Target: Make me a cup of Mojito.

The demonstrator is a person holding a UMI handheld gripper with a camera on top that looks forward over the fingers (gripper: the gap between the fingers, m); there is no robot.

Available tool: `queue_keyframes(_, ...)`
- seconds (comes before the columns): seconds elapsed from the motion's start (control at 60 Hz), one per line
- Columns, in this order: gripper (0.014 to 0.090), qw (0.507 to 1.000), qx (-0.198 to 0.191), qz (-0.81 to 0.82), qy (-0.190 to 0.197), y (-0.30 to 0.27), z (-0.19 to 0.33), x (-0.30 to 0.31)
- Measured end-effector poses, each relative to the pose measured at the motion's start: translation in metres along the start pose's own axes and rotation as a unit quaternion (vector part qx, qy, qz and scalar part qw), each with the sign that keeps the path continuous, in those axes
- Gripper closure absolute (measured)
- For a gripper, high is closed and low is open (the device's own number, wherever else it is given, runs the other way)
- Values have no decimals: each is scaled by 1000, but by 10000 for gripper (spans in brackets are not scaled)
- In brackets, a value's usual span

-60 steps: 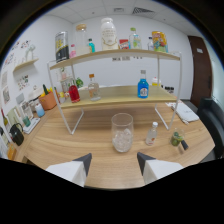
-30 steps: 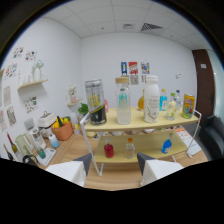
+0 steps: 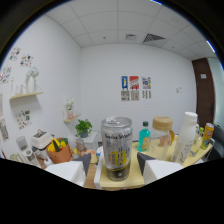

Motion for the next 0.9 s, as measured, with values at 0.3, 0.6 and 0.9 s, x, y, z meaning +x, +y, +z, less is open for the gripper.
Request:
queue_keyframes(0.3, 502, 1000, 5, -6, 22, -8, 42, 9)
queue_keyframes(0.6, 529, 1000, 8, -26, 4, -9, 32, 6)
queue_keyframes(0.9, 532, 998, 54, -11, -44, -25, -53, 18)
